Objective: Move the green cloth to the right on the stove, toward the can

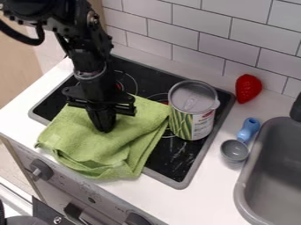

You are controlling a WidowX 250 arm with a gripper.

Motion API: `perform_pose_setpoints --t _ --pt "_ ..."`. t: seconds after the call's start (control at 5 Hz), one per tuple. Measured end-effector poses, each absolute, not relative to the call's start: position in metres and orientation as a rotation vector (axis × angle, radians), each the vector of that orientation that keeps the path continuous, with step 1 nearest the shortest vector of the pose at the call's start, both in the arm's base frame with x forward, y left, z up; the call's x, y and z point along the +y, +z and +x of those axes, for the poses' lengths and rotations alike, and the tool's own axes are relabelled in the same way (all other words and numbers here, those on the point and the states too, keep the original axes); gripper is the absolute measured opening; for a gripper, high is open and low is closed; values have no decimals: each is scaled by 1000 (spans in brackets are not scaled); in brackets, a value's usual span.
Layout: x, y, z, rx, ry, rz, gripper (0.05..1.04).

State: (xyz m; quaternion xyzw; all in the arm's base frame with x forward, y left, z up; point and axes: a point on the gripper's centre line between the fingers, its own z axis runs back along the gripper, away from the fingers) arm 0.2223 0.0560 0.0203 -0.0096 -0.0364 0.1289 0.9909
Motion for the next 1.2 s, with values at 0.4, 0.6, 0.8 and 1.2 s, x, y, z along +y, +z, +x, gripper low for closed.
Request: perform_pose_setpoints --t 0.4,0.6,0.8,1.2 --pt "68 26 224 -73 293 -28 198" --pt "80 32 229 -96 322 -35 432" --pt "89 38 231 -104 345 -42 728" --pt "99 72 231 -95 410 -111 997"
